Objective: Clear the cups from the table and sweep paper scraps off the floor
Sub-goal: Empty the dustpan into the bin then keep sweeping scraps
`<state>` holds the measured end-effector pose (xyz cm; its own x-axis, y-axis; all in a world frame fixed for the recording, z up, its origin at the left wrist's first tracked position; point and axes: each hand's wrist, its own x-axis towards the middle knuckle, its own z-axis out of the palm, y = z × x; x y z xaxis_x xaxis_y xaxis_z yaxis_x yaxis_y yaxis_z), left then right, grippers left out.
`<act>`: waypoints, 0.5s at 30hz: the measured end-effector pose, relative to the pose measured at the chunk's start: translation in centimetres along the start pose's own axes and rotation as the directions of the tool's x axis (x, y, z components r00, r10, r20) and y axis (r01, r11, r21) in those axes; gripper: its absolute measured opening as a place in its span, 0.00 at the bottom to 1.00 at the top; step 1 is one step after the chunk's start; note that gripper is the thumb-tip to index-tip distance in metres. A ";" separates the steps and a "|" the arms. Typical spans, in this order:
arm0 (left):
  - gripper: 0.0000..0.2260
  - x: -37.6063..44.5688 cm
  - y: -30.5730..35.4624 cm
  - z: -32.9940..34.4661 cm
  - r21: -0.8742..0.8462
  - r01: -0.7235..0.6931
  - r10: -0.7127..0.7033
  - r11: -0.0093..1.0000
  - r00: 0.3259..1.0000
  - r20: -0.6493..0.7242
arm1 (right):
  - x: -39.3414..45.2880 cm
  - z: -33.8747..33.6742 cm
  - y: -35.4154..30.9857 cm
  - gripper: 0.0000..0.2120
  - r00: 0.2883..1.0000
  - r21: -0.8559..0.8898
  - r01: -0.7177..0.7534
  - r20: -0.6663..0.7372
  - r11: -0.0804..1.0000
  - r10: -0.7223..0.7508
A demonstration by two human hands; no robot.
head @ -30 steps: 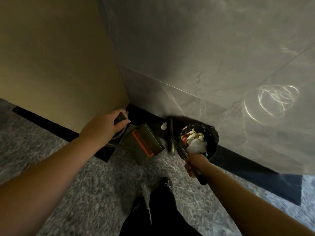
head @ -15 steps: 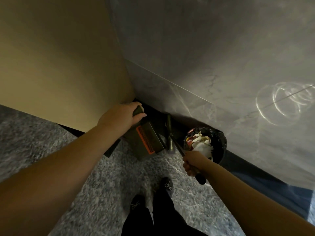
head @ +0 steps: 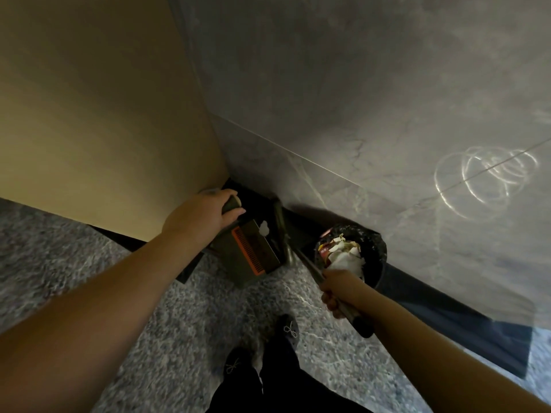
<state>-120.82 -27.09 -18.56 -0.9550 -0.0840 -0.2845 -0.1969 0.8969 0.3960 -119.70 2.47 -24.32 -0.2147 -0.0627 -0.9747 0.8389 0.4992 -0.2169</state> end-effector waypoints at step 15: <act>0.22 -1.4 0.5 0.9 0.027 -0.033 0.036 0.999 0.996 -0.084 | 3.0 1.0 1.2 0.10 0.991 -0.192 0.096 0.108 0.977 -0.076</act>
<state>-119.41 -26.17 -18.79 -0.9766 -0.0883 -0.1959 -0.1588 0.9106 0.3816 -118.87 2.03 -27.55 -0.2226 -0.1931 -0.9556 0.7025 0.6478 -0.2945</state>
